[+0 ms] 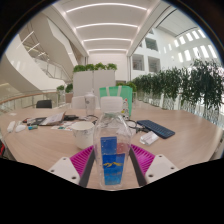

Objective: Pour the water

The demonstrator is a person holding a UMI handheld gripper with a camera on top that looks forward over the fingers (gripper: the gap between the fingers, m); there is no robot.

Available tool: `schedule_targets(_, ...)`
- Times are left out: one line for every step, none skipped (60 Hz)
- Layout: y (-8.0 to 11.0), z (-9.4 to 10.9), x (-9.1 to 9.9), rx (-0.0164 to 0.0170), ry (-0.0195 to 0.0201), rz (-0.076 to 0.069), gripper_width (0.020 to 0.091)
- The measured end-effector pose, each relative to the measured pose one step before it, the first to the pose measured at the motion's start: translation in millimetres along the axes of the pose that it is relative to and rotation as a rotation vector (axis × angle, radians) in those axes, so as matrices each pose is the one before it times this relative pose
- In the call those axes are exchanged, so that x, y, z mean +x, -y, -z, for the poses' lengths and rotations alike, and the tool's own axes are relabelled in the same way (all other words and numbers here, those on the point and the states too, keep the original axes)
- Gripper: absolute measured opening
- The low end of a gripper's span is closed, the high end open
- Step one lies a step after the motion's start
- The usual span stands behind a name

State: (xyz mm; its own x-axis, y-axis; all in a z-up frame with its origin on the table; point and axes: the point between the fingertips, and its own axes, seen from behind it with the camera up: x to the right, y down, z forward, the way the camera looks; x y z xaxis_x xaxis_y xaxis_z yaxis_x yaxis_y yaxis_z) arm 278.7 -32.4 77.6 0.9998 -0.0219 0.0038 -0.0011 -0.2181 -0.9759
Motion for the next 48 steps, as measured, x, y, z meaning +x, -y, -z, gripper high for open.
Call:
schedule_targets(-1.84, -5.44, -0.23, -0.00600, 0.00406, 0.0053, 0.0597)
schedule_targets(-3.55, -3.61, -2.80, -0.01244, 0.01505, 0.0052, 0.0481)
schedule_targets(-2.03, -2.20, -1.23, -0.00828, 0.00431, 0.0006, 0.0460)
schedule_targets(0.87, -1.86, -0.25, 0.00399, 0.00088, 0.0000, 0.0461)
schedule_targets(1.25, -1.43, 0.45, 0.00602, -0.00168, -0.0015, 0.0460)
schedule_targets(1.29, -0.69, 0.67, 0.00538, -0.00251, -0.0017, 0.0459)
schedule_targets(0.14, -0.70, 0.12, 0.00163, -0.00141, -0.0026, 0.0447)
schedule_targets(-1.12, -2.00, -0.48, -0.00123, 0.00123, -0.0035, 0.0445)
schedule_targets(0.01, -0.20, -0.35, -0.00376, 0.00112, -0.0044, 0.0445)
schedule_targets(-0.41, -0.21, 0.05, -0.00530, -0.00019, -0.0058, 0.0445)
schedule_targets(-0.21, -0.25, 0.15, -0.00484, -0.00128, -0.0079, 0.0445)
schedule_targets(-0.31, -0.05, 0.65, -0.00538, -0.00287, -0.0097, 0.0445)
schedule_targets(0.10, -0.45, 0.42, -0.00383, -0.00256, -0.0095, 0.0429)
schedule_targets(-1.10, -2.06, -0.42, -0.00502, 0.00143, -0.0033, 0.0429)
schedule_targets(-0.10, -0.44, 0.32, -0.00526, -0.00005, 0.0006, 0.0429)
schedule_targets(-0.05, -0.43, 0.47, -0.00669, 0.00003, 0.0010, 0.0425)
schedule_targets(0.07, -0.59, 0.41, -0.00692, 0.00059, -0.0024, 0.0412)
schedule_targets(-0.07, -0.34, 0.36, -0.00834, -0.00019, -0.0055, 0.0412)
schedule_targets(0.78, -0.65, 0.82, -0.00693, -0.00170, -0.0076, 0.0412)
schedule_targets(-0.72, -0.06, -0.47, -0.00739, -0.00158, -0.0091, 0.0374)
schedule_targets(-0.23, 0.34, 1.38, -0.01247, -0.00288, -0.0067, 0.0394)
schedule_targets(-0.06, -0.34, 0.28, -0.01228, -0.00115, -0.0084, 0.0394)
schedule_targets(-0.15, 0.02, 0.43, -0.01528, 0.00095, -0.0069, 0.0394)
schedule_targets(0.47, 0.13, 0.55, -0.01365, 0.00194, -0.0047, 0.0374)
schedule_targets(2.05, 0.93, 1.48, -0.00947, 0.00010, -0.0040, 0.0375)
schedule_targets(0.17, 4.81, 0.56, -0.00362, 0.00023, -0.0055, 0.0374)
schedule_targets(2.21, -6.93, 2.23, 0.00200, -0.00075, 0.0009, 0.0373)
schedule_targets(3.18, 0.17, 0.74, -0.00603, 0.00176, 0.0018, 0.0373)
schedule_targets(3.72, -0.01, 1.17, -0.00735, 0.00214, 0.0057, 0.0373)
schedule_targets(4.45, -0.35, 1.85, -0.00656, -0.00105, 0.0093, 0.0372)
schedule_targets(5.40, -0.55, 3.81, -0.00485, -0.00774, 0.0137, 0.0373)
schedule_targets(6.74, 2.26, 3.76, -0.00430, -0.01347, 0.0172, 0.0373)
schedule_targets(6.74, 0.56, 3.79, -0.00670, -0.02025, 0.0277, 0.0374)
schedule_targets(6.58, -0.43, 4.60, -0.00255, -0.01431, 0.0308, 0.0374)
schedule_targets(6.82, -0.75, 3.95, -0.00199, -0.01289, 0.0363, 0.0374)
schedule_targets(9.02, 1.80, 6.42, -0.00435, -0.00701, 0.0385, 0.0373)
schedule_targets(6.71, -1.10, 3.51, -0.00256, -0.01254, 0.0439, 0.0373)
schedule_targets(6.56, -1.47, 3.42, -0.00225, -0.01335, 0.0467, 0.0373)
schedule_targets(6.43, -2.48, 7.35, -0.00252, -0.00938, 0.0489, 0.0373)
schedule_targets(1.90, -8.42, -5.74, 0.00607, -0.02134, 0.0500, 0.0373)
schedule_targets(6.21, -0.86, 1.71, -0.00301, -0.01741, 0.0596, 0.0373)
schedule_targets(5.92, -2.31, 2.78, -0.00266, -0.01688, 0.0625, 0.0373)
schedule_targets(8.37, 4.16, 13.49, -0.00961, -0.01222, 0.0715, 0.0372)
schedule_targets(5.28, -3.60, 3.79, -0.00232, -0.02176, 0.0686, 0.0372)
schedule_targets(3.96, 0.73, 12.01, -0.00275, -0.01373, 0.0704, 0.0379)
schedule_targets(4.30, -14.11, -8.68, 0.00310, -0.03529, 0.0688, 0.0372)
schedule_targets(4.09, -2.79, 3.44, -0.00585, -0.02430, 0.0761, 0.0372)
schedule_targets(4.06, -3.86, 1.65, -0.00783, -0.02406, 0.0769, 0.0371)
